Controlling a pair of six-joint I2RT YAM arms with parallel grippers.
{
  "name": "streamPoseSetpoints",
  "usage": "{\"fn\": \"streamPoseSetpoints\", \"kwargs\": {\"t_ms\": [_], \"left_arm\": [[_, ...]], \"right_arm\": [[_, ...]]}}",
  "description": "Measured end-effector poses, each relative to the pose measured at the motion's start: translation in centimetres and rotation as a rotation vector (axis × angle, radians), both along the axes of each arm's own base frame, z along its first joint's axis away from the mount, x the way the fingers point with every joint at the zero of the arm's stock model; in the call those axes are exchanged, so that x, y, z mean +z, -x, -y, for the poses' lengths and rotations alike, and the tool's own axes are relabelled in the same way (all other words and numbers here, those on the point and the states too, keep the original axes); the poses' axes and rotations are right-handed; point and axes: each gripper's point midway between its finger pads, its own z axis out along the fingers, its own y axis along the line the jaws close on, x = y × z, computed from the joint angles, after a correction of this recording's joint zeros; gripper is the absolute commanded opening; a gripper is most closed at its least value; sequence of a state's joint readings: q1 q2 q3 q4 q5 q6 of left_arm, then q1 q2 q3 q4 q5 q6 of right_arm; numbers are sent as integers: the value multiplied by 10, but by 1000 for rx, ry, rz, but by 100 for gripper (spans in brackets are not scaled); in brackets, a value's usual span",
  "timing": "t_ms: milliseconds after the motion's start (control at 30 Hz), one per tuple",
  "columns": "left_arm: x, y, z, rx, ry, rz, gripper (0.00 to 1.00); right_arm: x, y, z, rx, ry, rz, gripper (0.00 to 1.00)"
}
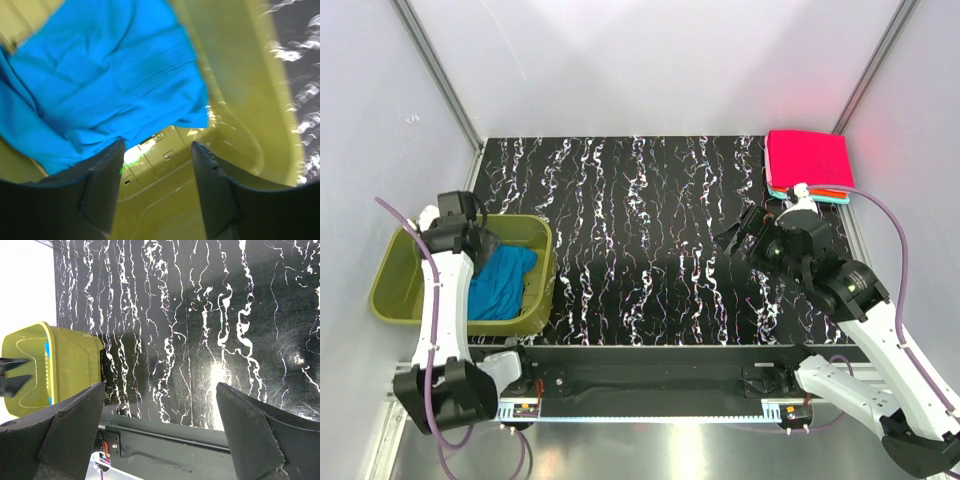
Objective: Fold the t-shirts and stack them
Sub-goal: Grab the tshirt from the pile
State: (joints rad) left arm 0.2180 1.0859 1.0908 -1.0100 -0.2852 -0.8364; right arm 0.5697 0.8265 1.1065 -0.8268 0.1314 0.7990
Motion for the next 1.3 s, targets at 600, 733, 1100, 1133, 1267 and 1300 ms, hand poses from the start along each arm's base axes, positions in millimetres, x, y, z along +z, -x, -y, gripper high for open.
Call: {"fn": "streamPoseSetpoints", "kwargs": {"t_ms": [600,733,1100,1133,1267,1300], "left_arm": [[-134,-6,2,246,199,-169,54],[-143,-9,-1,257,219,-190,0],[-39,-48,-13,141,159,104,0],[-7,-54,-15,129,132,197,0],[104,-53,-15,98,54,506,0],[127,-48,-12,92,43,575,0]], "right_arm": [[0,-1,2,10,28,17,100],[-1,-3,1,12,36,14,100],[12,-3,3,4,19,47,100],[14,-3,3,3,16,52,100],[18,-2,3,-3,-4,59,100],[19,-1,3,-5,-8,57,100]]}}
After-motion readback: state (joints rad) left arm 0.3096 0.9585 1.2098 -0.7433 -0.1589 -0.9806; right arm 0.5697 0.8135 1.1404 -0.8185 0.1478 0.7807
